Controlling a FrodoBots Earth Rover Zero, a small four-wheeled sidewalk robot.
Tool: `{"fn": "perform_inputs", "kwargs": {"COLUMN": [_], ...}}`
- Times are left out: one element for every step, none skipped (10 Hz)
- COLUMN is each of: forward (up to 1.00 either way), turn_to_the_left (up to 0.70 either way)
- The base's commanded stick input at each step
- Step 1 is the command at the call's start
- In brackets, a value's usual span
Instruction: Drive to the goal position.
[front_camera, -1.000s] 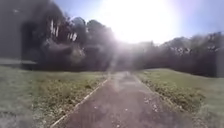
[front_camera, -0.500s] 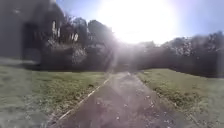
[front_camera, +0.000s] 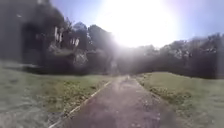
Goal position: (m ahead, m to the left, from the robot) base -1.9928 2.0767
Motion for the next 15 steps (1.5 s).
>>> {"fn": "perform_inputs", "kwargs": {"forward": [-0.50,-0.50,-0.50,-0.50,-0.50,-0.50,-0.40,-0.09,0.00,0.06,0.38,0.50,0.50,0.50,0.50], "turn_to_the_left": [-0.07,-0.24,-0.27,-0.27,-0.27,-0.27,-0.22,-0.05,0.00,0.03,0.20,0.27,0.27,0.27,0.27]}}
